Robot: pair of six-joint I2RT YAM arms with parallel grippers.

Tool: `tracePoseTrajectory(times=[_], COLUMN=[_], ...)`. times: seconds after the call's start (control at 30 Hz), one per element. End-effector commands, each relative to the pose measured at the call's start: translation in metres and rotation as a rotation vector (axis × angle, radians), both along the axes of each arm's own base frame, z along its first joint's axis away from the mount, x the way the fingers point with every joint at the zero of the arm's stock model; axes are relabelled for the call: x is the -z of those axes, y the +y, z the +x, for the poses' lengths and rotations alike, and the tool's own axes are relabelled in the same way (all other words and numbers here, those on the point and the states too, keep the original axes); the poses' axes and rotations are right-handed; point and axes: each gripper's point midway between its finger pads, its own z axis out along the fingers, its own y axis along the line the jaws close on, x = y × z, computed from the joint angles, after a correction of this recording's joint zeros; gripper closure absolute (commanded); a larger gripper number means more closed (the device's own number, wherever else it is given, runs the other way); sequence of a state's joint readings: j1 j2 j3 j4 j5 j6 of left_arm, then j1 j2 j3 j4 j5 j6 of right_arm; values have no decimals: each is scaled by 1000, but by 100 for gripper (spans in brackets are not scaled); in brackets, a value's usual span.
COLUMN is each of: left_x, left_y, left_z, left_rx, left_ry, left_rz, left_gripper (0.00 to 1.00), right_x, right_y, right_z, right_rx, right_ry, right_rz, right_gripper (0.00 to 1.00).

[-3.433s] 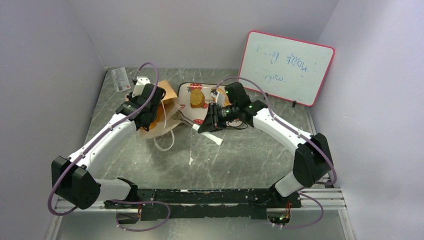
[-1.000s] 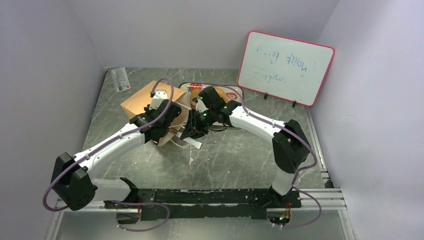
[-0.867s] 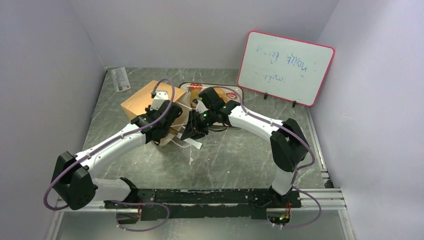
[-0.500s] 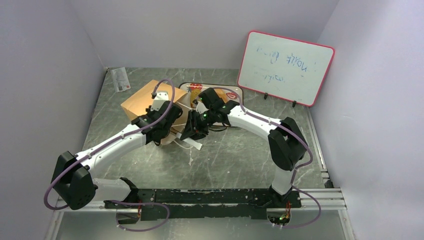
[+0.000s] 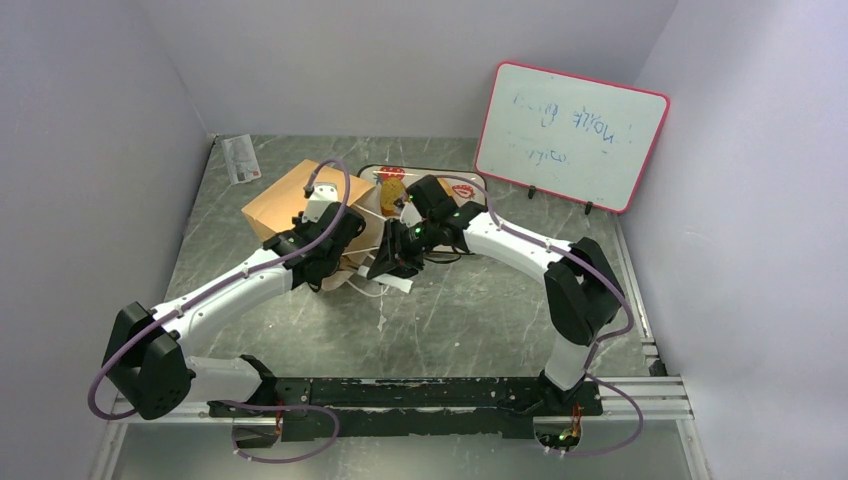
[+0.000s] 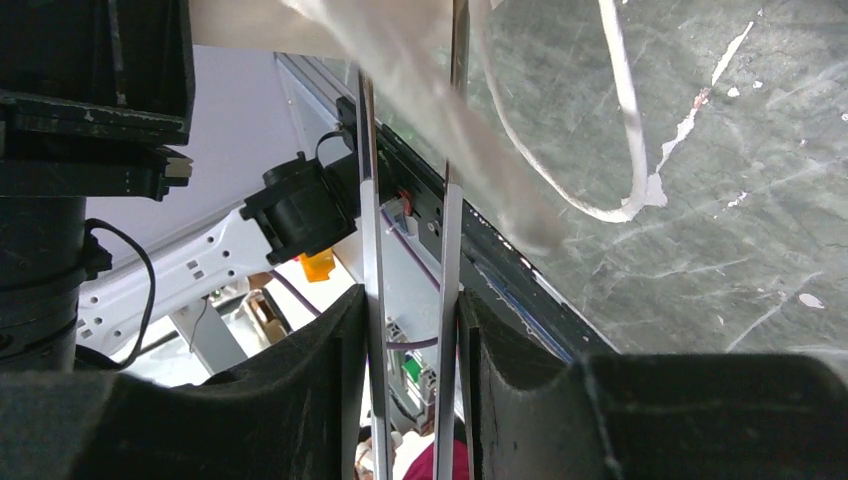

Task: Take the fake bread out of the paper bag
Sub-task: Take out the fake bread from the paper bag.

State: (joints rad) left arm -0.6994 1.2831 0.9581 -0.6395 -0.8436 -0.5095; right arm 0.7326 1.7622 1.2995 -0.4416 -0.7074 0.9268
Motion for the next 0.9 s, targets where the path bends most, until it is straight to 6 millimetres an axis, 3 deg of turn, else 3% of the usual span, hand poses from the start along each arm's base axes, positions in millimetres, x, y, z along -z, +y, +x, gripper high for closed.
tracePoseTrajectory(times=[0.0,0.57,0.87], left_x=[-3,-5,-4], left_y=[-10,-23,-25], left_z=[5,8,7], left_rx=[15,45,55], left_ry=[-24,-21,-18], left_rz=[-40,-62,-67], left_gripper=[93,93,93], right_x=[-7,2,0], right_y=[0,36,44], right_z=[-2,14,17], right_rx=[-11,-2,36], right_ry=[6,45,85], right_rz=[34,112,195], right_gripper=[66,65,62])
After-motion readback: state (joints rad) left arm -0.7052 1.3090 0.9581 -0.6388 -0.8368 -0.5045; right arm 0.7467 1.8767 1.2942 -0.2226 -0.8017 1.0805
